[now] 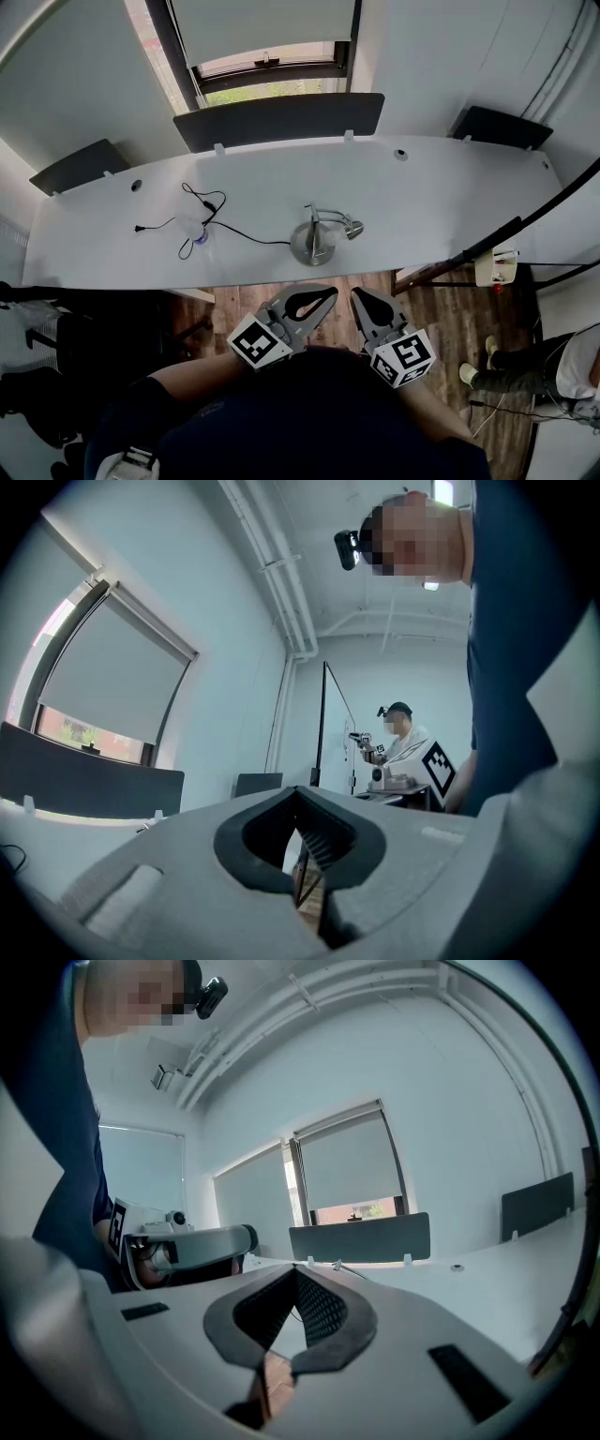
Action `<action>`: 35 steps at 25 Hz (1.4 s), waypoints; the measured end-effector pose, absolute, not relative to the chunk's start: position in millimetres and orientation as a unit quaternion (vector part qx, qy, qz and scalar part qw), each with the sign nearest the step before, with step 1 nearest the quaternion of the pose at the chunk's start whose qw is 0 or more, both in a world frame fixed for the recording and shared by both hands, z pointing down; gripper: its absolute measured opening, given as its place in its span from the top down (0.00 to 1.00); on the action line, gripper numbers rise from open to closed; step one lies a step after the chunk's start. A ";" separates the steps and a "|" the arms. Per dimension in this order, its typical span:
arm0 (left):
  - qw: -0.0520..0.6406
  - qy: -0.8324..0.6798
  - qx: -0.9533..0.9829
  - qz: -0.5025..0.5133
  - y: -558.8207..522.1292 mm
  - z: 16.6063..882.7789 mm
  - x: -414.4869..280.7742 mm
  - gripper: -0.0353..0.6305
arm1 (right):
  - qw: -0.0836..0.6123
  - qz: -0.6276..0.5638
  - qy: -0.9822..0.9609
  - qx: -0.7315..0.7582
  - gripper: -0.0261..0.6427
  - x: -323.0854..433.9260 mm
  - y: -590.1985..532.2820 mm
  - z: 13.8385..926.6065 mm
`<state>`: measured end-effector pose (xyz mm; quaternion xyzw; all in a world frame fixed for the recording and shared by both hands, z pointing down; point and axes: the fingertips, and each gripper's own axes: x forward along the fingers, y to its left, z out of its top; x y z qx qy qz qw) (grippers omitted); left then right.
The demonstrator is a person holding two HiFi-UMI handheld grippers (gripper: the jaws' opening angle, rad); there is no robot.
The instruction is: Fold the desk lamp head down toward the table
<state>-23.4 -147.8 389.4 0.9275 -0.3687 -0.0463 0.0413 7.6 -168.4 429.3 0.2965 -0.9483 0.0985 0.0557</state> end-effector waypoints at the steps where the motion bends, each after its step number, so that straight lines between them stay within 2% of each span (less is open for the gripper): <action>1: 0.042 -0.369 0.927 -0.047 -147.7 388.8 -23.9 0.94 | 0.055 0.099 -0.948 0.297 0.95 7.7 -168.2 428.5; 35: 0.041 -0.355 0.933 -0.041 -139.9 390.2 -9.9 0.94 | 0.053 0.093 -0.950 0.292 0.95 15.3 -159.9 427.7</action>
